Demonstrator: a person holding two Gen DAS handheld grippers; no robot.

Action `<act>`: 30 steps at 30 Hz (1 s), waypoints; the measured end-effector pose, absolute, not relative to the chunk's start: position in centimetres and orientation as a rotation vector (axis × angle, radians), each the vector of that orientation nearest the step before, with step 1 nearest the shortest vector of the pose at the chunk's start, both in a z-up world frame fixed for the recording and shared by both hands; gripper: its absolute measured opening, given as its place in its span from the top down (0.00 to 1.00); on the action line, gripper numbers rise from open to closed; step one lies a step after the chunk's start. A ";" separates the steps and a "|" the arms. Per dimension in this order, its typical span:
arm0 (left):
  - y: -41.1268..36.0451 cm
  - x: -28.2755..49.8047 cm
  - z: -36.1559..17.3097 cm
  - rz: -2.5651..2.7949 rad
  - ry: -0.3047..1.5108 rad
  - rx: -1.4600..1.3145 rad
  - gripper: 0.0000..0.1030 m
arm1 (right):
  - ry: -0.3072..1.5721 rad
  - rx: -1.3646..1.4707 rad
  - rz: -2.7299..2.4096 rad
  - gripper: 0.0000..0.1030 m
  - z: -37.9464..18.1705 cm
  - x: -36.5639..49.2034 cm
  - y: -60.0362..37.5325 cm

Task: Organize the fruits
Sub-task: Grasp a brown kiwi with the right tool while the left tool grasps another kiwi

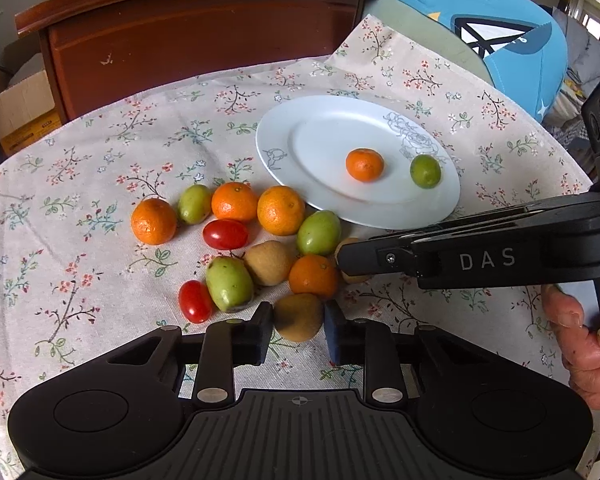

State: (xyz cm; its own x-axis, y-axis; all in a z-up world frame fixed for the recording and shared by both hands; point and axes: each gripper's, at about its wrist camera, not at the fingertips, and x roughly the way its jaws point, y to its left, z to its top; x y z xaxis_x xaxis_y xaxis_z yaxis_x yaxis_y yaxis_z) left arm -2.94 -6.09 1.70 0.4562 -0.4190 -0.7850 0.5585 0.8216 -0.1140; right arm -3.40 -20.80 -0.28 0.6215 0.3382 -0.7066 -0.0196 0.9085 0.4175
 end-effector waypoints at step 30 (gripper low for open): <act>-6.5 -1.6 7.5 -0.490 0.727 0.151 0.76 | 0.725 0.162 0.118 0.77 4.7 -5.9 -20.0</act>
State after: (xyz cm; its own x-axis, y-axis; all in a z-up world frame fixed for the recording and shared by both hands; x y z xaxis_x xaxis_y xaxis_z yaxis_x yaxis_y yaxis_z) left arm -1.63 -6.51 7.50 0.6405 -0.3767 -0.6692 0.4796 0.8768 -0.0345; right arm -5.93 -20.03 4.65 0.7430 0.1630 -0.6491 -0.0512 0.9809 0.1876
